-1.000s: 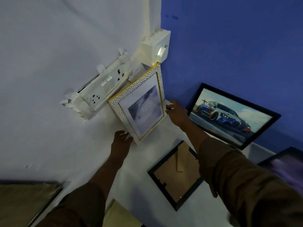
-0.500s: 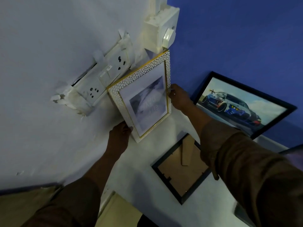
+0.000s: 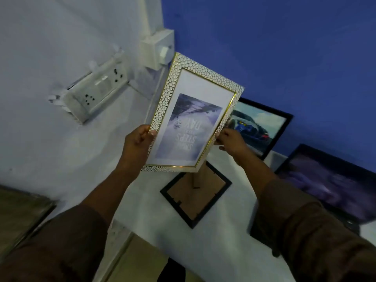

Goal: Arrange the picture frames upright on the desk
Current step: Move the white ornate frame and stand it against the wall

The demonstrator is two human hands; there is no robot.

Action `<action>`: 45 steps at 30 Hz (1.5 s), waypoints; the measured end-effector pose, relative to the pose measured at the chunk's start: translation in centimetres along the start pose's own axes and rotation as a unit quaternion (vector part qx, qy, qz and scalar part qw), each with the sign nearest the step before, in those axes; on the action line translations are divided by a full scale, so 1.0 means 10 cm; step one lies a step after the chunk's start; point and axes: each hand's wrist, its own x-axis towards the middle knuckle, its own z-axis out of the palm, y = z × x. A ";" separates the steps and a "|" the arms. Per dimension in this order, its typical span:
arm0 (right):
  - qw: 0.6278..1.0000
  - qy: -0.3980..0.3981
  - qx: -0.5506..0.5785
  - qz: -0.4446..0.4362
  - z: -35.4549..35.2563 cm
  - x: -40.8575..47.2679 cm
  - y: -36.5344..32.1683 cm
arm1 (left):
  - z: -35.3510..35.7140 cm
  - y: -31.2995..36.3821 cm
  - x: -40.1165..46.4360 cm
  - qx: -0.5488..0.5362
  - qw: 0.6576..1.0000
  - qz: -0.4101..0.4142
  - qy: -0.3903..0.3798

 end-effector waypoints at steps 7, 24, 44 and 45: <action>0.975 0.220 0.022 -0.008 -1.45 -1.05 0.26 | 0.91 0.85 -0.20 0.031 0.988 0.071 -0.132; 0.864 0.492 0.013 -0.109 -3.26 -2.99 0.31 | 3.00 2.32 -0.72 0.112 0.904 0.270 -0.313; 0.731 0.570 0.370 -0.061 -4.53 -3.68 1.62 | 5.36 1.46 -2.48 -0.110 0.878 -0.121 -0.449; 0.733 0.554 0.389 -0.066 -4.65 -3.71 1.72 | 5.50 1.48 -2.55 -0.180 0.873 -0.138 -0.432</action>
